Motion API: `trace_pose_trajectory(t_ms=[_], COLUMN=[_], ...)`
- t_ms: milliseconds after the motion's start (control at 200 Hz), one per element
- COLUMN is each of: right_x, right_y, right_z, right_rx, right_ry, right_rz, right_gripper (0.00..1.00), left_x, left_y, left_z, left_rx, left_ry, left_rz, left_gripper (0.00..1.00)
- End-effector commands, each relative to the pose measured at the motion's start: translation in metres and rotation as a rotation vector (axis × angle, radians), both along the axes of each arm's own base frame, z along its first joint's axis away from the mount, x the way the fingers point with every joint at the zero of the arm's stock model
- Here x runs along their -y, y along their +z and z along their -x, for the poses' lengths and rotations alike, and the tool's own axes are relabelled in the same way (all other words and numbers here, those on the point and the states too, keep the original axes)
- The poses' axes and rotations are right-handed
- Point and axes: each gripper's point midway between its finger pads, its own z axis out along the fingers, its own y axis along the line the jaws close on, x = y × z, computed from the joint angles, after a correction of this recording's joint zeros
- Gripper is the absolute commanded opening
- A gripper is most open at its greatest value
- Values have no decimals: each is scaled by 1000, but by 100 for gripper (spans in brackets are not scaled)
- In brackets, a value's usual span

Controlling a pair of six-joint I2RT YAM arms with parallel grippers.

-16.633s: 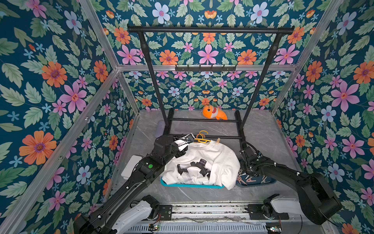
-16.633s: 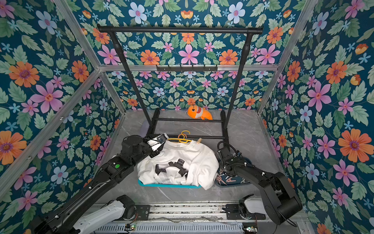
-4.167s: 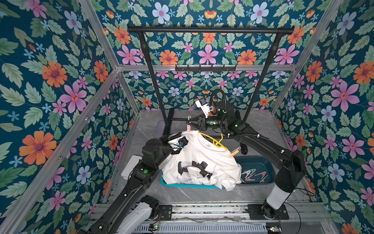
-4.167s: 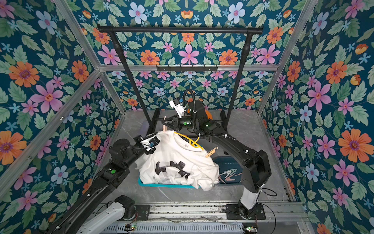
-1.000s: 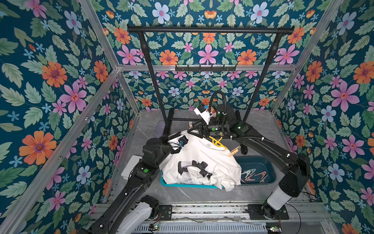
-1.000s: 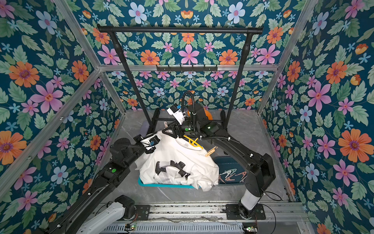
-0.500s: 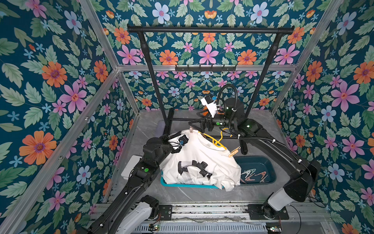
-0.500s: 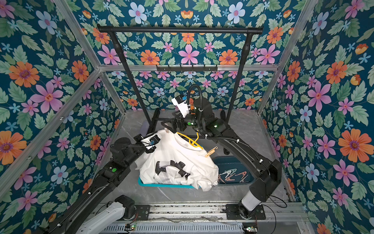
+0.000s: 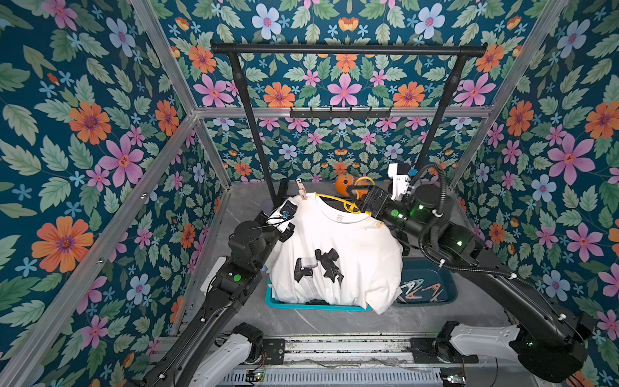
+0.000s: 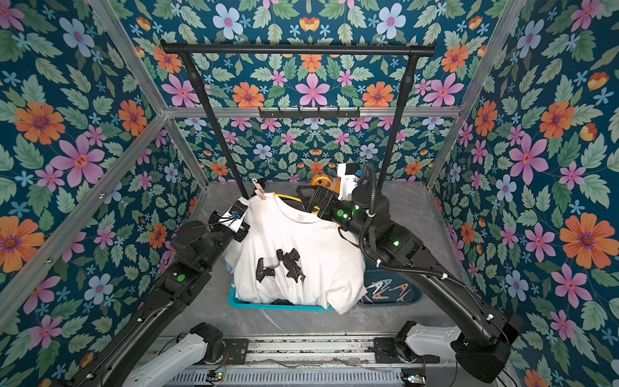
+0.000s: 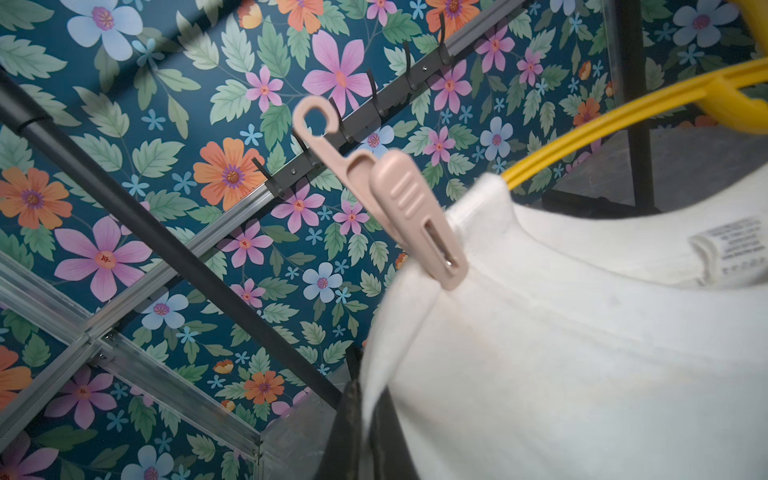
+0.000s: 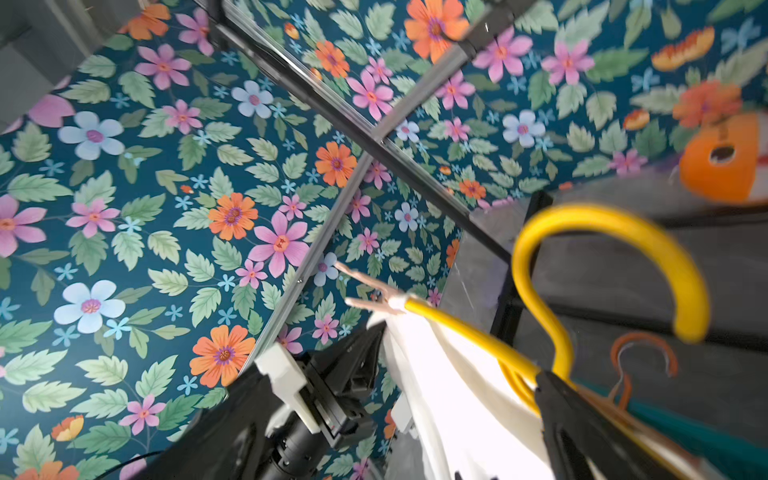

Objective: Use clothespins to secure the t-shirt on both sides of the hanger
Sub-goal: Clamp the T-shirt on the hanger, then adjust the hanger.

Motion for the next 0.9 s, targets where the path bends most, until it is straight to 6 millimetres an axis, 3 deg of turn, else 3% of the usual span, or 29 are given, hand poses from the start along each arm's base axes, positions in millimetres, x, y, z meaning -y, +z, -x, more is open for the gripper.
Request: trace_pose_trajectory(t_ms=[0, 120, 215, 470, 896], right_x=[-11, -37, -37, -43, -61], right_y=[2, -2, -1, -1, 37], right_z=[-11, -14, -20, -44, -69], right_rx=[-165, -211, -194, -182, -40], right_ry=[-98, -127, -217, -375, -473], right_rz=[-202, -224, -225, -349, -486], right_gripper=[95, 90, 88, 70, 58], left_x=[-12, -14, -15, -14, -18], left_y=[23, 23, 23, 30, 33], left_z=[-2, -3, -3, 2, 13], left_rx=[18, 11, 13, 19, 30], left_ry=[64, 78, 87, 72, 80], left_rz=[161, 184, 207, 267, 294], left_gripper=[0, 0, 0, 0, 0])
